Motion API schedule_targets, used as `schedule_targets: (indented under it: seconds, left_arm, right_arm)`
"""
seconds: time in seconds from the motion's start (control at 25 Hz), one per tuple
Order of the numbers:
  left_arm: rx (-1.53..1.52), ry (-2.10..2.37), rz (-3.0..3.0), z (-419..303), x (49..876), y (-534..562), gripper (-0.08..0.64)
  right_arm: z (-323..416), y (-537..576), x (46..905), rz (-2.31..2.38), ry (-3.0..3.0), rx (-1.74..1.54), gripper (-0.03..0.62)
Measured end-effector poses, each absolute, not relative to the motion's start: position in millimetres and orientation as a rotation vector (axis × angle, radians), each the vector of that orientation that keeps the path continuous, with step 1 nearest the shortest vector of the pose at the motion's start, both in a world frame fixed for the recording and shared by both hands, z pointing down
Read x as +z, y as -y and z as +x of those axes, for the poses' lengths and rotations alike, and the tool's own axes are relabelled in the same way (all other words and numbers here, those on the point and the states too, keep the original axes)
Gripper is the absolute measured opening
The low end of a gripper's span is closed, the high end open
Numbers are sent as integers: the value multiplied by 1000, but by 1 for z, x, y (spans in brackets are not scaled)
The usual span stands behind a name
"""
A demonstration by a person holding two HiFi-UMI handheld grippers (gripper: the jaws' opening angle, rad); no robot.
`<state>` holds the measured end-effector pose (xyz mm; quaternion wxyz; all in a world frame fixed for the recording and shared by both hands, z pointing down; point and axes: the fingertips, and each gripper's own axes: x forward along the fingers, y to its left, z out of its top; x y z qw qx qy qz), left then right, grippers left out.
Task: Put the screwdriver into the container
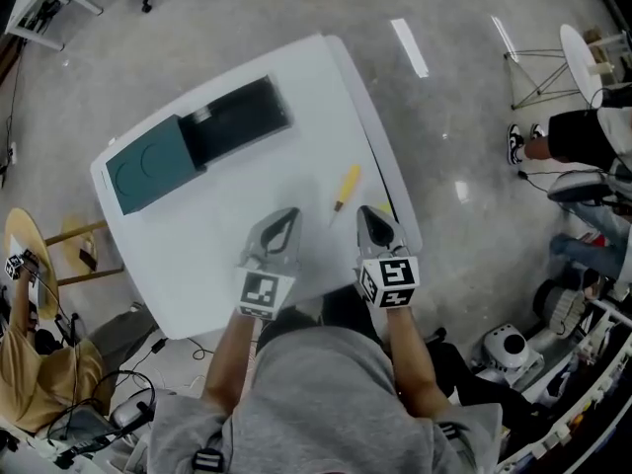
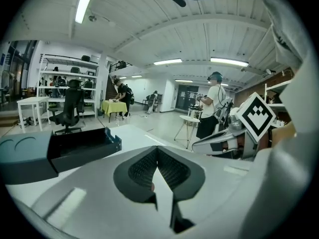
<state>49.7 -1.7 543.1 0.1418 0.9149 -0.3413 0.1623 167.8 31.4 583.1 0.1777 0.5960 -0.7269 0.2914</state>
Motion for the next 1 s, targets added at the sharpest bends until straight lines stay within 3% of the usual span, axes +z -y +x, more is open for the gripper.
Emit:
schedule_targets:
  seconds: [0.32,0.44,0.68,0.84,1.0]
  left_arm:
    - [519,1007,2573,44,561,6,12]
    - [528,1017,2557,41,564,10,11]
    - [535,1030,2522,37,567,17,11]
    - [524,1045,2519,38,555,15,11]
    - [528,1070,2507,36,561,14,11]
  right_arm:
    - [162,-22,615,1578,1988,991,6]
    - [156,-17,626,1524,1956,1106,100]
    - [152,-7,650,1488,1866,1241,214]
    - [155,-7,644,1490,1830,1230,217]
    - [160,-9,654,1495,1796,1211,158]
